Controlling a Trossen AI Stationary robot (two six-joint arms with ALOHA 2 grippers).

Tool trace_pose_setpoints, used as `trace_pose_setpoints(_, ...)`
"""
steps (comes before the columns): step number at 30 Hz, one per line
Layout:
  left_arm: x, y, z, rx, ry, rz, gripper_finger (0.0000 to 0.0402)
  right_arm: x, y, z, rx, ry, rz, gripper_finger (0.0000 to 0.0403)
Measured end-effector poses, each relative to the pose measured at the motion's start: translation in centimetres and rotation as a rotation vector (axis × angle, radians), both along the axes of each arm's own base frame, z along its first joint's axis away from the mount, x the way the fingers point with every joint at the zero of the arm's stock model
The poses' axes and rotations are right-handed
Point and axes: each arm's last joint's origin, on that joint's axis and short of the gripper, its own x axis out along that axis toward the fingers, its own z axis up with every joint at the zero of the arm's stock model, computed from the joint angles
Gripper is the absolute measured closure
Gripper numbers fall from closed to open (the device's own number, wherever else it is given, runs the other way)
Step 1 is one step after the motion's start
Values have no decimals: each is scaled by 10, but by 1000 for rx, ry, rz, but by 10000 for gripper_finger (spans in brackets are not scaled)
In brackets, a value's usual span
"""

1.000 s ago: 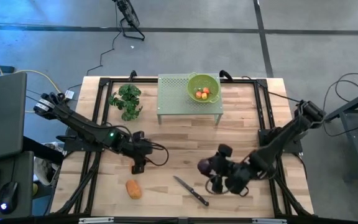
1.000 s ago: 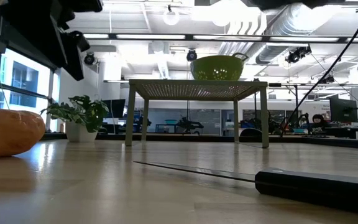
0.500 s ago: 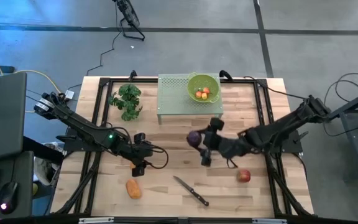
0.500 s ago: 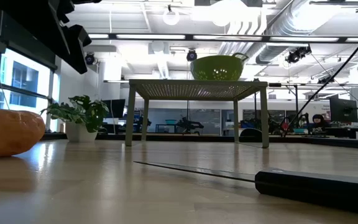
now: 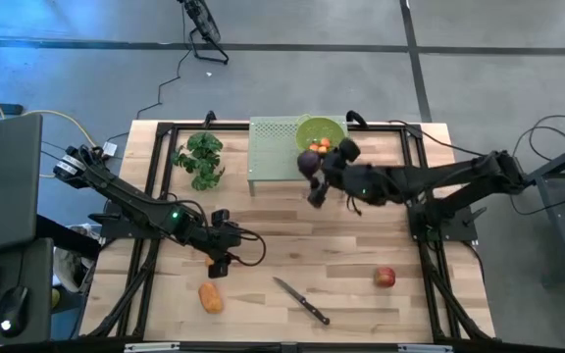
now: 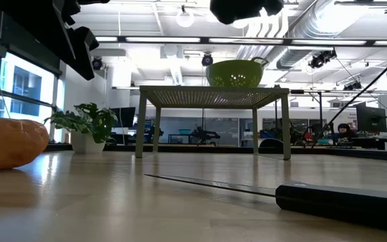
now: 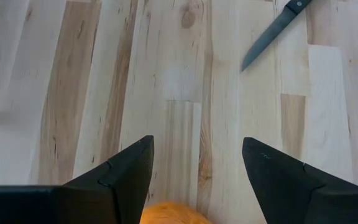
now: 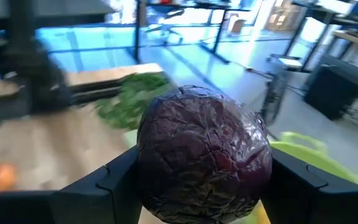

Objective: Pick & Place Fruit
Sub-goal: Put the black plum into the green strainer bowl on the top shelf

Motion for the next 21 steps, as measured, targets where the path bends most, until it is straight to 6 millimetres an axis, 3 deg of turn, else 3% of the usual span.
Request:
trace_pose_setpoints(10, 0, 0, 0, 1, 2, 0, 160, -5, -48, 2, 32, -27, -172, 156)
trace_pose_setpoints(21, 0, 0, 0, 1, 2, 0, 160, -21, -94, -15, 213, 36, -339, 156)
